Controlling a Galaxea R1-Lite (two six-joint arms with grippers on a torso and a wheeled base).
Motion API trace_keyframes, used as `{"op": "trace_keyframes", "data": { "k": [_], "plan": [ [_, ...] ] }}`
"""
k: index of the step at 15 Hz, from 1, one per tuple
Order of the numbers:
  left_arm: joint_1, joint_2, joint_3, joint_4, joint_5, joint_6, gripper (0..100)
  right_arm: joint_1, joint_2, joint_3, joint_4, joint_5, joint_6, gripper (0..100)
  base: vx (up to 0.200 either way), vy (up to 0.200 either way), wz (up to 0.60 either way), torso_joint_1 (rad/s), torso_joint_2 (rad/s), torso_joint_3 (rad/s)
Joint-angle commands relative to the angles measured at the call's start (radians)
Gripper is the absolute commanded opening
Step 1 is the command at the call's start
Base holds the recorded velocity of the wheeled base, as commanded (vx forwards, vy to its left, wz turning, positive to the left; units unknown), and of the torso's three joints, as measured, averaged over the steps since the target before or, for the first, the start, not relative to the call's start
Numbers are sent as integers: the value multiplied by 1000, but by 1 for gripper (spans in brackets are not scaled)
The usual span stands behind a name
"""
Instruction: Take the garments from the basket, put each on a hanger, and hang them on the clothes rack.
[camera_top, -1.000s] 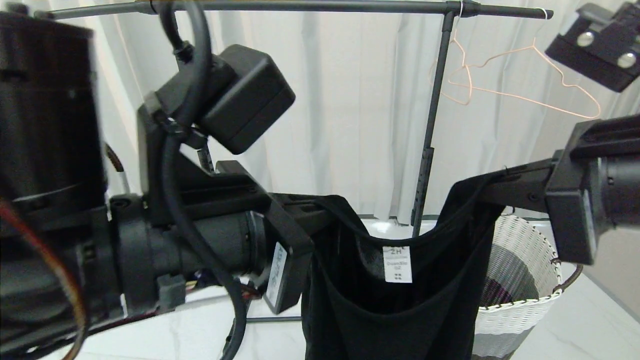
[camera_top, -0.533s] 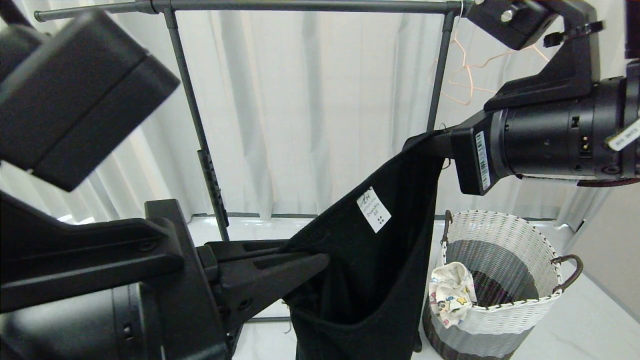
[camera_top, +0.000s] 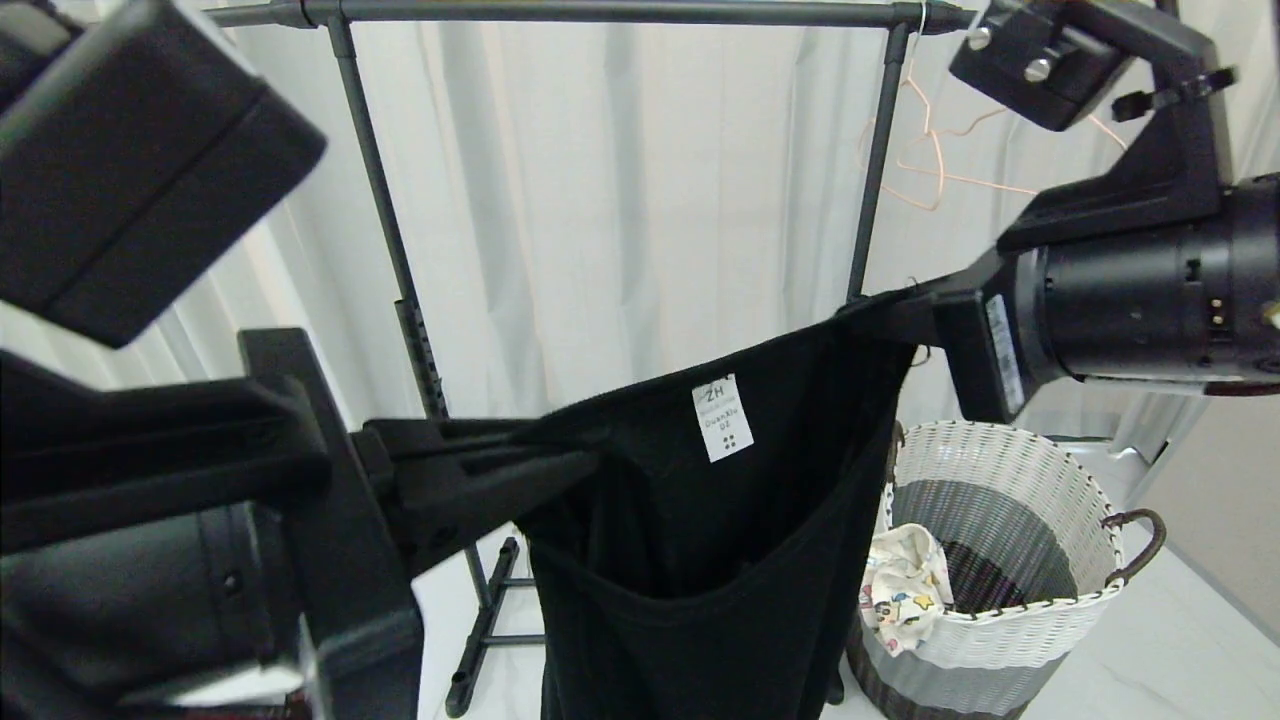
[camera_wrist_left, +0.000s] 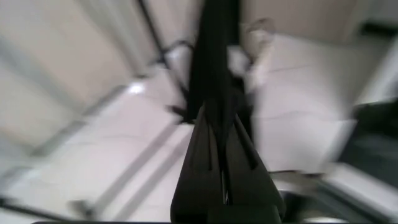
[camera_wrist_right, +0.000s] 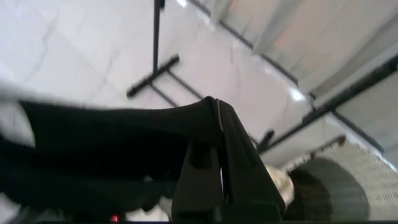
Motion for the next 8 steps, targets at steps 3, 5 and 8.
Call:
{"op": "trace_keyframes", "data": {
  "k": [3,5,8],
  "plan": [
    [127,98,-146,-4,-94,87,0,3,-172,59,161,-4,-52,0,0,0,0,0,0,0],
    [127,104,-154,-5,-119,87,0,3,-182,65,160,-5,-57,0,0,0,0,0,0,0],
    [127,101,-152,-5,-119,87,0,5,-183,65,160,-27,-57,0,0,0,0,0,0,0]
  ]
}}
